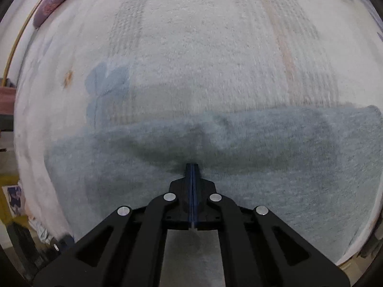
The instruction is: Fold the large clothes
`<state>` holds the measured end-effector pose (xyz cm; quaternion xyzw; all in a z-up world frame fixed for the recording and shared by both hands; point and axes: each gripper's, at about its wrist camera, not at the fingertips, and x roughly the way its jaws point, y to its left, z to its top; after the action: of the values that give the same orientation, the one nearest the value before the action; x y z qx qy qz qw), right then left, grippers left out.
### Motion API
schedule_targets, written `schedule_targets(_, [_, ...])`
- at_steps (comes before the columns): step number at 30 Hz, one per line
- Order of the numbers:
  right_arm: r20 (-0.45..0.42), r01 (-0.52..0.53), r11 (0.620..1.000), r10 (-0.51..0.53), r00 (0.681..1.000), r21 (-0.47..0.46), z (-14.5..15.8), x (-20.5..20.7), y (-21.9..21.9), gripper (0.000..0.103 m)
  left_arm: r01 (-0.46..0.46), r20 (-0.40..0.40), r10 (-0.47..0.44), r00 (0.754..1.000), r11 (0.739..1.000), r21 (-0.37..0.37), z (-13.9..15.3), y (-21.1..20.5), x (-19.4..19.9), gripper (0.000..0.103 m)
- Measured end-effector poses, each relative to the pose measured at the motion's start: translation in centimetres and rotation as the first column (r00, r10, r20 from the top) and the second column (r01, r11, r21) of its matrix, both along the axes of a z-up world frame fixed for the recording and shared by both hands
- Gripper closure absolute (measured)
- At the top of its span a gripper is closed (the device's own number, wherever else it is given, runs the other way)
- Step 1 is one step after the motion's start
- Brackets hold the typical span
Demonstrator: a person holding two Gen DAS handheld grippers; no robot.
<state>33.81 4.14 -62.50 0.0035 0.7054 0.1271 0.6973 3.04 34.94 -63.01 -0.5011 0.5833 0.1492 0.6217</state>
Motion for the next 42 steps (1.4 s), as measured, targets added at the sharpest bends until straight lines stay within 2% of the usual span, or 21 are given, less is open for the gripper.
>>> schedule_targets(2, [0.003, 0.014, 1.0, -0.014, 1.0, 0.006, 0.7, -0.5, -0.3, 0.103, -0.028, 0.024, 0.03, 0.999, 0.996, -0.08, -1.0, -0.3, -1.5, 0.026])
schedule_targets(4, [-0.013, 0.03, 0.999, -0.03, 0.999, 0.019, 1.8, -1.6, -0.4, 0.103, -0.035, 0.023, 0.038, 0.999, 0.993, -0.114, -1.9, -0.8, -2.0, 0.026])
schedule_targets(7, [-0.063, 0.042, 0.999, -0.041, 0.997, 0.022, 2.8, -5.0, -1.5, 0.103, -0.042, 0.02, 0.044, 0.999, 0.996, -0.081, -2.3, -1.2, -2.3, 0.024])
schedule_targets(10, [-0.064, 0.025, 1.0, -0.024, 0.998, 0.006, 1.8, -7.5, -2.3, 0.103, -0.032, 0.014, 0.033, 0.999, 0.998, -0.061, -2.5, -1.9, -1.6, 0.023])
schedule_targets(14, [-0.085, 0.078, 0.995, -0.073, 0.994, 0.055, -0.2, -7.2, -3.7, 0.103, -0.028, 0.01, 0.029, 1.0, 0.999, -0.036, -2.5, -3.3, -0.6, 0.021])
schedule_targets(16, [-0.101, 0.103, 0.992, -0.095, 0.99, 0.07, 0.5, -7.1, -4.3, 0.103, -0.015, 0.019, 0.016, 1.0, 1.0, -0.021, -2.4, -4.2, 0.2, 0.022])
schedule_targets(19, [-0.118, 0.114, 0.991, -0.105, 0.987, 0.074, 1.8, -8.6, -5.0, 0.103, -0.004, 0.063, 0.006, 0.998, 0.999, -0.039, -1.9, -5.3, 0.7, 0.027])
schedule_targets(21, [-0.142, 0.113, 0.99, -0.101, 0.985, 0.08, 1.1, -9.3, -5.6, 0.103, 0.014, 0.068, -0.013, 0.998, 1.0, -0.027, -2.0, -6.3, 1.4, 0.027])
schedule_targets(23, [-0.212, 0.204, 0.973, -0.178, 0.961, 0.107, 0.1, -10.2, -6.7, 0.103, 0.004, 0.052, -0.003, 0.999, 1.0, -0.02, -2.3, -6.9, 2.1, 0.028])
schedule_targets(24, [-0.211, 0.206, 0.971, -0.179, 0.961, 0.117, 0.4, -10.6, -7.0, 0.103, -0.001, 0.052, 0.002, 0.999, 1.0, -0.02, -2.2, -7.4, 2.7, 0.028])
schedule_targets(26, [-0.195, 0.182, 0.975, -0.156, 0.968, 0.127, -0.5, -10.5, -6.9, 0.103, 0.013, 0.054, -0.013, 0.998, 1.0, -0.001, -2.1, -7.9, 3.3, 0.038])
schedule_targets(28, [-0.196, 0.16, 0.98, -0.135, 0.971, 0.121, -1.4, -10.2, -6.4, 0.103, 0.02, 0.042, -0.021, 0.999, 0.999, 0.03, -2.2, -8.0, 3.6, 0.065])
schedule_targets(30, [-0.19, 0.122, 0.987, -0.101, 0.977, 0.107, -1.3, -10.1, -5.8, 0.103, 0.005, 0.071, -0.006, 0.997, 1.0, 0.015, -1.9, -8.1, 3.7, 0.081])
schedule_targets(33, [-0.176, 0.111, 0.985, -0.087, 0.981, 0.132, -1.7, -10.3, -4.4, 0.103, 0.037, 0.093, -0.04, 0.995, 0.999, 0.032, -0.7, -8.3, 4.4, 0.087])
schedule_targets(36, [-0.14, 0.078, 0.986, -0.058, 0.989, 0.146, -0.6, -10.8, -5.2, 0.103, 0.072, 0.136, -0.077, 0.988, 0.997, 0.043, 1.3, -8.7, 5.4, 0.089])
schedule_targets(37, [-0.108, 0.045, 0.99, -0.031, 0.994, 0.133, 0.6, -11.4, -6.5, 0.103, 0.098, 0.161, -0.105, 0.981, 0.994, 0.052, 2.5, -9.1, 6.0, 0.089])
schedule_targets(38, [-0.067, 0.014, 0.993, -0.006, 0.998, 0.118, 1.1, -11.5, -5.7, 0.101, 0.124, 0.176, -0.135, 0.975, 0.99, 0.074, 3.6, -9.3, 6.2, 0.09])
schedule_targets(40, [0.067, -0.082, 0.992, 0.075, 0.995, 0.096, 4.0, -12.6, -4.3, 0.099, 0.168, 0.19, -0.188, 0.964, 0.979, 0.118, 5.7, -9.8, 7.1, 0.09])
schedule_targets(41, [0.124, -0.127, 0.985, 0.112, 0.986, 0.117, 5.3, -13.3, -3.7, 0.097, 0.167, 0.197, -0.188, 0.962, 0.979, 0.116, 6.1, -9.8, 7.2, 0.09])
schedule_targets(42, [0.154, -0.156, 0.975, 0.132, 0.979, 0.157, 6.1, -13.8, -3.4, 0.09, 0.159, 0.2, -0.176, 0.964, 0.982, 0.099, 6.3, -9.7, 7.5, 0.09])
